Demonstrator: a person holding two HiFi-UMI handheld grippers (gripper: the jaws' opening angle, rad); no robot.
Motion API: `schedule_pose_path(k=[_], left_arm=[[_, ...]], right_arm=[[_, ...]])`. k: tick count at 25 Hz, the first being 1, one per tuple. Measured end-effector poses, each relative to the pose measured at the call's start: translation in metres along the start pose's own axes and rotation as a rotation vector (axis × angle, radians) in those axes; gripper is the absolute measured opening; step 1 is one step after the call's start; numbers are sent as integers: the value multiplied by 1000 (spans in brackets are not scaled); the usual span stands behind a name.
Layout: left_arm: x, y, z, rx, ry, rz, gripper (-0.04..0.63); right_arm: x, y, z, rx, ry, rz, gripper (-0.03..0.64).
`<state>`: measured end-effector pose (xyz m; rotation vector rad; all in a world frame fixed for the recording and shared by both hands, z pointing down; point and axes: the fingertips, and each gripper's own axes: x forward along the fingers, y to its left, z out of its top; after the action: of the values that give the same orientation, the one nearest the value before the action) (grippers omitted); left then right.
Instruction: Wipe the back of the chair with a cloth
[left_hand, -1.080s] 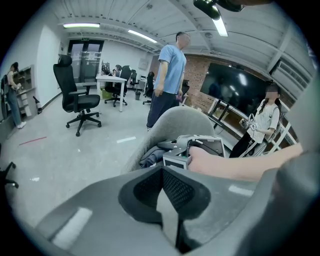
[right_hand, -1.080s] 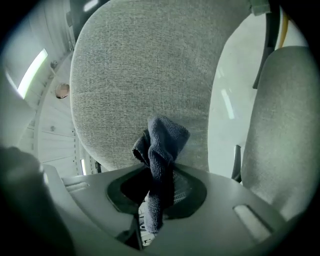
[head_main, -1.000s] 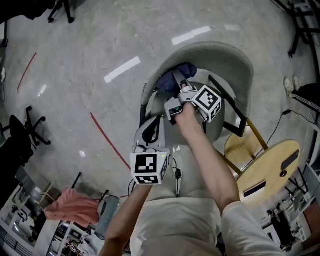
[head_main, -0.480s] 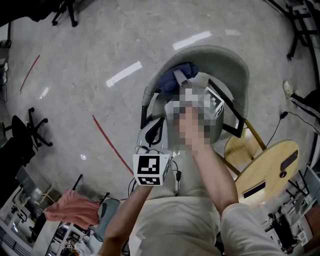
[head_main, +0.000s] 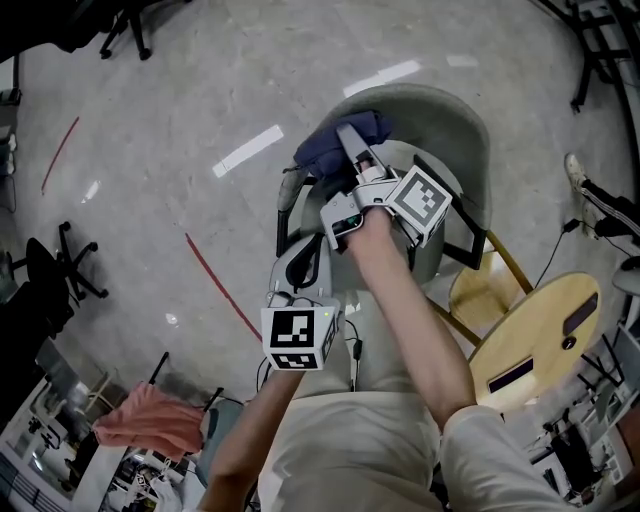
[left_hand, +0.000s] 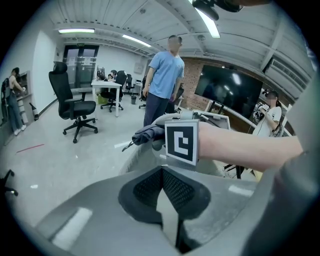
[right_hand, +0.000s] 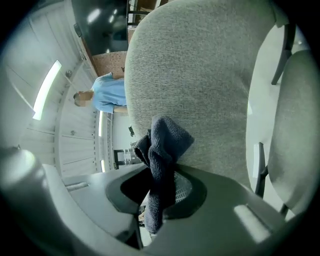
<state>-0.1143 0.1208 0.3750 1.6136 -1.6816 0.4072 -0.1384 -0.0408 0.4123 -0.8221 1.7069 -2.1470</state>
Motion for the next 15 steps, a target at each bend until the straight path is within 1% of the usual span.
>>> schedule_pose_path(k=[9,12,15], left_arm=[[0,-10,-7,5,4,-3,1],[3,-12,-12,1,9,-4,1],[4,-17,-13,-3,11,-6,1]], right_arm=[[-5,35,1,-20,20,95,77],[-9,39,6,-21,14,119,77],[-17,35,12,-17,0,122,77]])
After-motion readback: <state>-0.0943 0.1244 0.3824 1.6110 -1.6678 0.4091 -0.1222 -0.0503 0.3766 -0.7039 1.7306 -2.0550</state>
